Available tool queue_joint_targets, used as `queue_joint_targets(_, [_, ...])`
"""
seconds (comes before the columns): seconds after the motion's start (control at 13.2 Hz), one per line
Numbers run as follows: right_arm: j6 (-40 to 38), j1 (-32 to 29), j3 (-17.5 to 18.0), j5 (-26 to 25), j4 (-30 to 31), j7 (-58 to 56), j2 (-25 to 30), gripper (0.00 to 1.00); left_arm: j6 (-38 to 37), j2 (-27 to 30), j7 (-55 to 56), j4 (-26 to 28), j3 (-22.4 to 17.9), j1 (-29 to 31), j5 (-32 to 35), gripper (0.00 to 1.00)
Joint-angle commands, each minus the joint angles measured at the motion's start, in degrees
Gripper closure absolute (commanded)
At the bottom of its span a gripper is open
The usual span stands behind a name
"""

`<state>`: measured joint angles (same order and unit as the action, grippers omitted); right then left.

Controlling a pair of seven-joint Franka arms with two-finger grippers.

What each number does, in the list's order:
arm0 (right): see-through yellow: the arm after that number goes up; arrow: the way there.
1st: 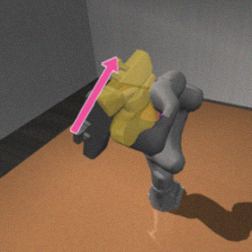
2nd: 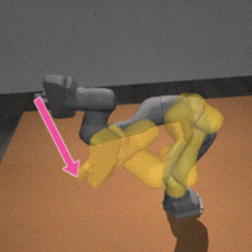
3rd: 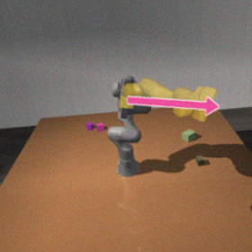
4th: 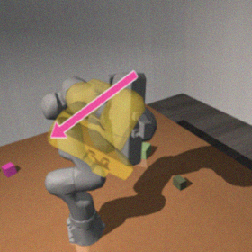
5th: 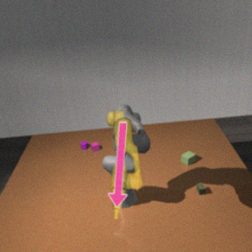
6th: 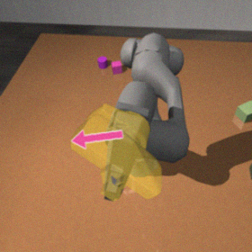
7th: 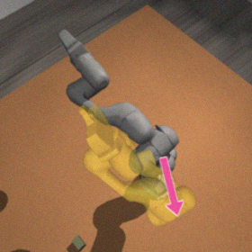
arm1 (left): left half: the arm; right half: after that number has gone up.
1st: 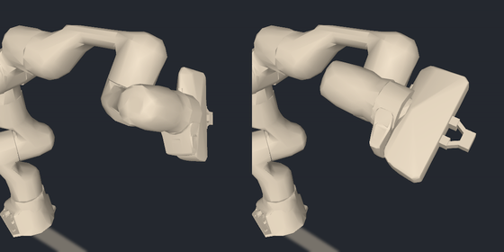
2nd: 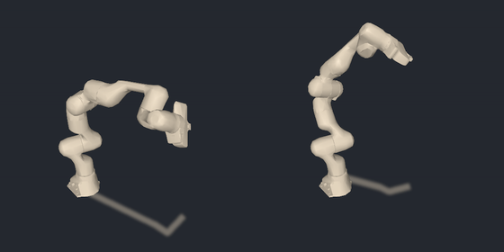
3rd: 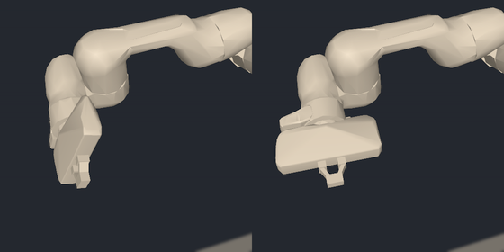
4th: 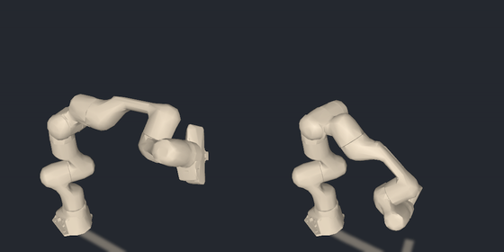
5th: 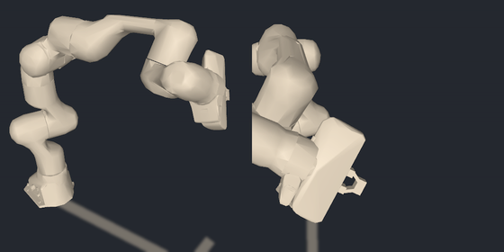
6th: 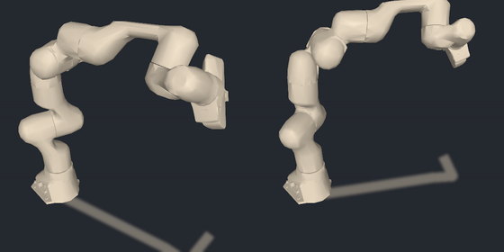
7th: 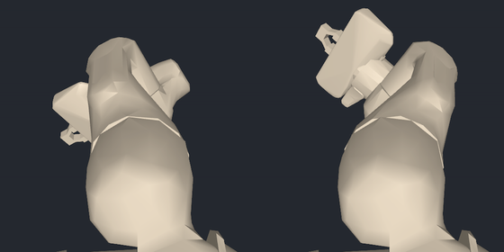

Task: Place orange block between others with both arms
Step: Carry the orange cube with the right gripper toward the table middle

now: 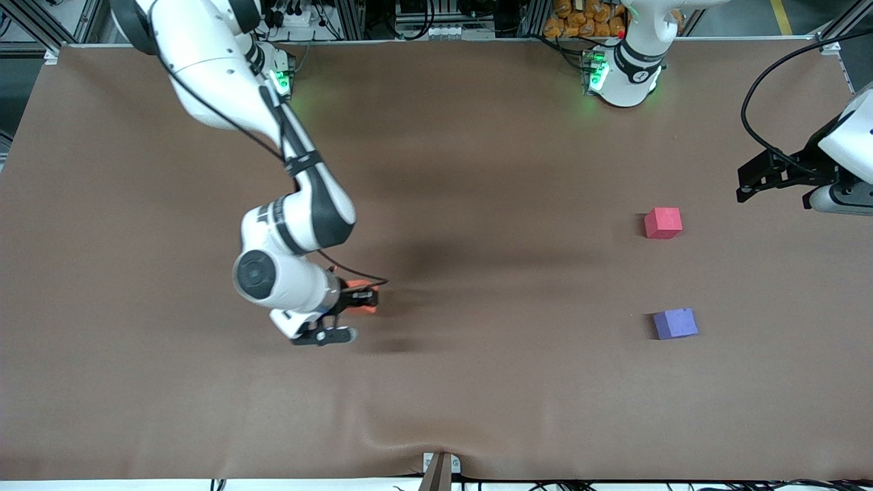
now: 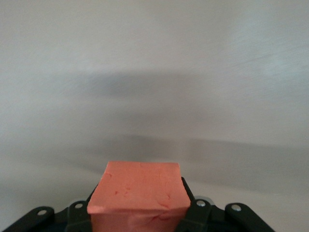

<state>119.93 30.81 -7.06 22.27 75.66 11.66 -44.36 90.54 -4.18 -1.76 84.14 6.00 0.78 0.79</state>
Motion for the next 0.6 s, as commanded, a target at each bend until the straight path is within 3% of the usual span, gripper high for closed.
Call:
queue_joint_targets(0.0, [4.68,4.42,-0.68,1.02,-0.34,2.48,-0.73,0.52,0.26,0.05,-1.14,-0.30,0.32,0.45,0.35,0.00])
queue_joint_targets(0.3, [16.27,9.96,-0.68,1.19,0.01,4.78,-3.18,0.52,0.26,0.05,-1.14,-0.38,0.32,0.54,0.35,0.00])
queue_joint_targets(0.53, [16.92,11.37,-0.68,0.85,0.18,4.78,-4.77,0.51,0.26,0.05,-1.14,-0.38,0.32,0.54,0.35,0.00])
